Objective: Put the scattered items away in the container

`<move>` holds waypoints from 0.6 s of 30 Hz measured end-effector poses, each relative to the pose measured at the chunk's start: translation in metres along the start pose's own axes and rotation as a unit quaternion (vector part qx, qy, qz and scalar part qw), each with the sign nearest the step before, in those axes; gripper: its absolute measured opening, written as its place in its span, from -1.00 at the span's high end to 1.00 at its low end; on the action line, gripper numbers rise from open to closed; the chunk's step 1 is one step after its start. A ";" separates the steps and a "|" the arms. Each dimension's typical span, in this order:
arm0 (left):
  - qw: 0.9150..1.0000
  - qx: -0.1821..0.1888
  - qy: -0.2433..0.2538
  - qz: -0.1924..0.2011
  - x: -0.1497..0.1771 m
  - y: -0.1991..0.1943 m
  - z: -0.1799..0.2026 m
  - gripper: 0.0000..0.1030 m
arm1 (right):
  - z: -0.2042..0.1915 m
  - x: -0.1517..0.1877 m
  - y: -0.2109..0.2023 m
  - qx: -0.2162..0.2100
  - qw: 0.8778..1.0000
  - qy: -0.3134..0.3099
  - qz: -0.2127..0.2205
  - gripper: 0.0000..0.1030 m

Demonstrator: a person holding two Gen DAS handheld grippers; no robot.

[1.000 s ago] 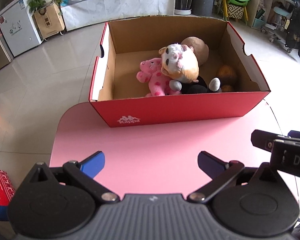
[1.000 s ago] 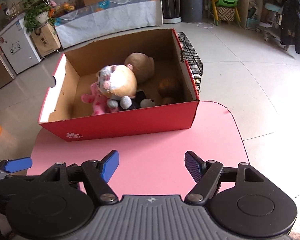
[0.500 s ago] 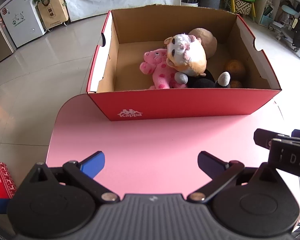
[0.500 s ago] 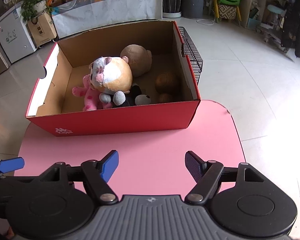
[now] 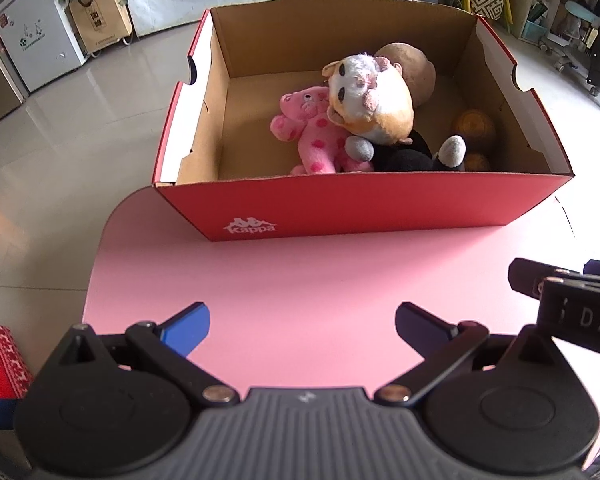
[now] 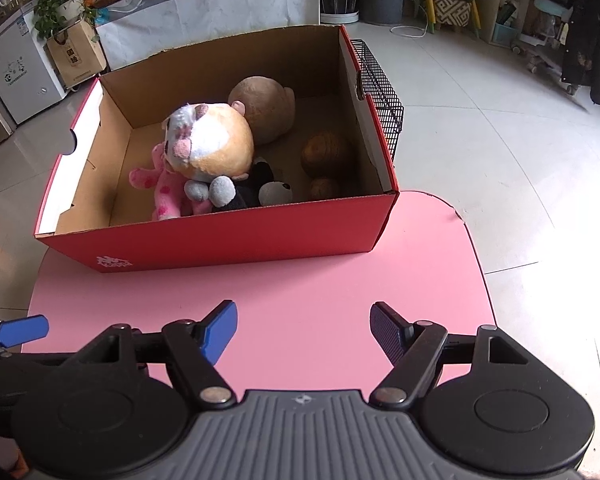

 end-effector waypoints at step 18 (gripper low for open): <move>0.999 -0.006 -0.049 -0.006 -0.002 0.007 -0.020 -0.99 | 0.001 0.002 0.008 0.019 1.000 -0.019 -0.009 -0.44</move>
Point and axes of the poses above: each gripper's, at about its wrist camera, not at the fingertips, and y roughly the way its jaws point, z to its right, x to its underside, the point moved 6 cm from there along y, roughly the way its jaws point, and after that the axes turned 10 degrees about -x, right-handed, at the moved point
